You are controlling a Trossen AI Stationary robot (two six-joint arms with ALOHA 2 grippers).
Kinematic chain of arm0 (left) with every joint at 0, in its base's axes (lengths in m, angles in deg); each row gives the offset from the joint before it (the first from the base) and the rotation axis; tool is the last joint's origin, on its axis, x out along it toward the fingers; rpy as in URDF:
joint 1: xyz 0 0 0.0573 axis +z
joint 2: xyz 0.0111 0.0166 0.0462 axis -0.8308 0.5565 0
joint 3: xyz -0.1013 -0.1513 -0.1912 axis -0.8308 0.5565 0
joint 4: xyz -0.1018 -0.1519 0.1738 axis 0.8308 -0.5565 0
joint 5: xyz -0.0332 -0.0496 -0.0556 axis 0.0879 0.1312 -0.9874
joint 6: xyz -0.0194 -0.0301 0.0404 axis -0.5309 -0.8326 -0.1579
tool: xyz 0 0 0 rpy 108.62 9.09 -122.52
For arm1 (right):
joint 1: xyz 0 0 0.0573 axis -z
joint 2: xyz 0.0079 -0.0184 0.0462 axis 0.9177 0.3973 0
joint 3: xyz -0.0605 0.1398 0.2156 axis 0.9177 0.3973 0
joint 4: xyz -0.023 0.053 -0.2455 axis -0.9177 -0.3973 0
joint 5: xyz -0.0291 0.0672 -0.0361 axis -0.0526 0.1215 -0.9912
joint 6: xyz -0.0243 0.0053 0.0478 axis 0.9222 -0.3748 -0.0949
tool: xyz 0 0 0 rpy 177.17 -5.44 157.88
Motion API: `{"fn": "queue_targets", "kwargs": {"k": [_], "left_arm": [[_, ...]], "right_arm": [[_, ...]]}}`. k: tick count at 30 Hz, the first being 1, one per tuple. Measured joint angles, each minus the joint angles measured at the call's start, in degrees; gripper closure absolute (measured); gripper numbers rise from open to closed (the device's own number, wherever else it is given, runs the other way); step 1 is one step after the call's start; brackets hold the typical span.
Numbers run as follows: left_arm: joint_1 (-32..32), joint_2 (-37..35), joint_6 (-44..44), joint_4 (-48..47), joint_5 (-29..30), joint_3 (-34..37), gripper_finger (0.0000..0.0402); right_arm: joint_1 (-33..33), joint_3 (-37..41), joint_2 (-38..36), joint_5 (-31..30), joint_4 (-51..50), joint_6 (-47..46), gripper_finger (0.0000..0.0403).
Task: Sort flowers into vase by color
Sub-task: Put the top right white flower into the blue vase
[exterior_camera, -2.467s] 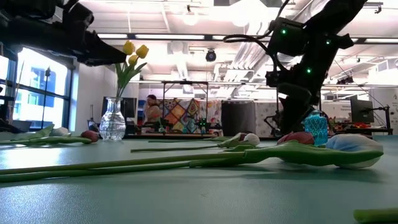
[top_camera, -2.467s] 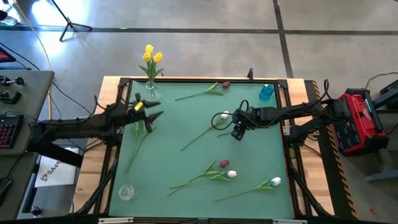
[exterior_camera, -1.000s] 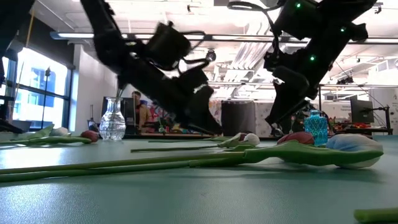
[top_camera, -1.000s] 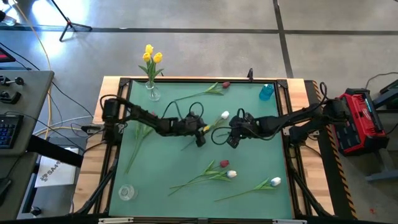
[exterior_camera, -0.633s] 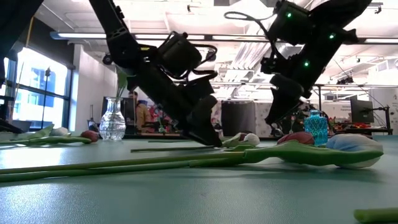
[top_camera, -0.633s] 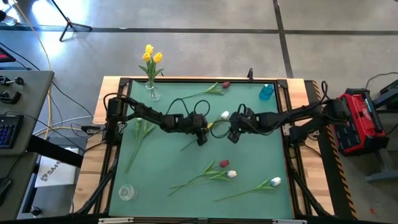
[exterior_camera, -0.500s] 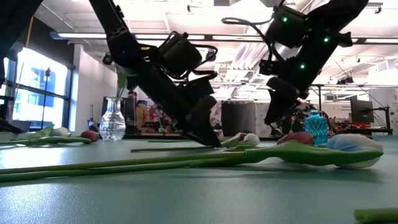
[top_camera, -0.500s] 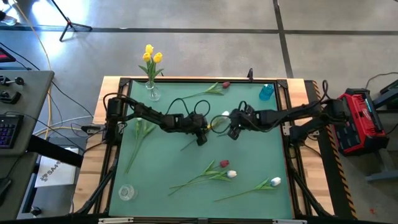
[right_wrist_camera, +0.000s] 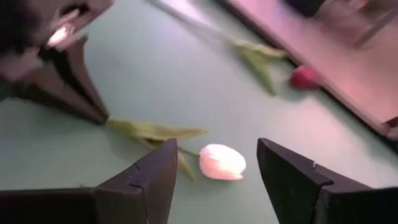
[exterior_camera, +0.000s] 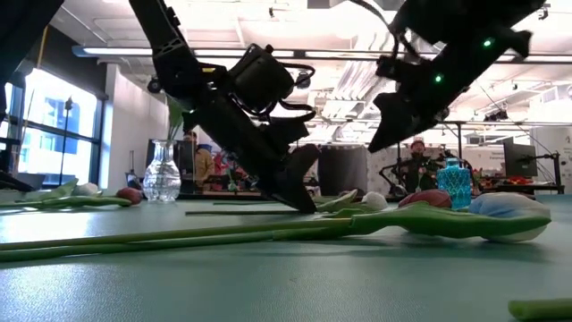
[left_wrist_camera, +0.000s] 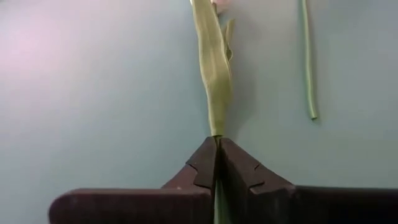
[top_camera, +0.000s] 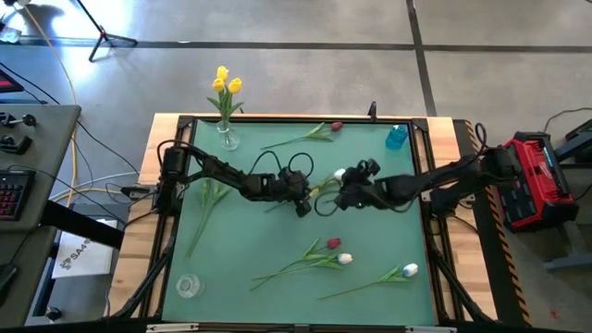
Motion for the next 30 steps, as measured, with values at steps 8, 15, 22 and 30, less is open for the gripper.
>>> {"fn": "queue_targets", "kwargs": {"k": [8,15,22,30], "left_arm": [[-1.5,-6.0,3.1,-1.2,11.3,0.5,0.0401],[-0.4,-14.5,0.8,-2.6,18.5,3.9,0.0401],[-0.6,-21.9,2.8,11.0,17.1,10.2,0.0401],[-0.9,-22.6,6.2,32.5,5.6,15.6,0.0401]], "right_arm": [[-3.8,0.0,-4.3,-13.2,-1.7,-2.2,0.0194],[1.6,1.7,-5.4,-5.9,-2.9,-6.7,0.0194],[3.0,13.8,-5.4,9.9,32.3,1.4,0.0194],[4.0,24.5,-5.4,15.6,69.3,8.7,0.0194]]}}
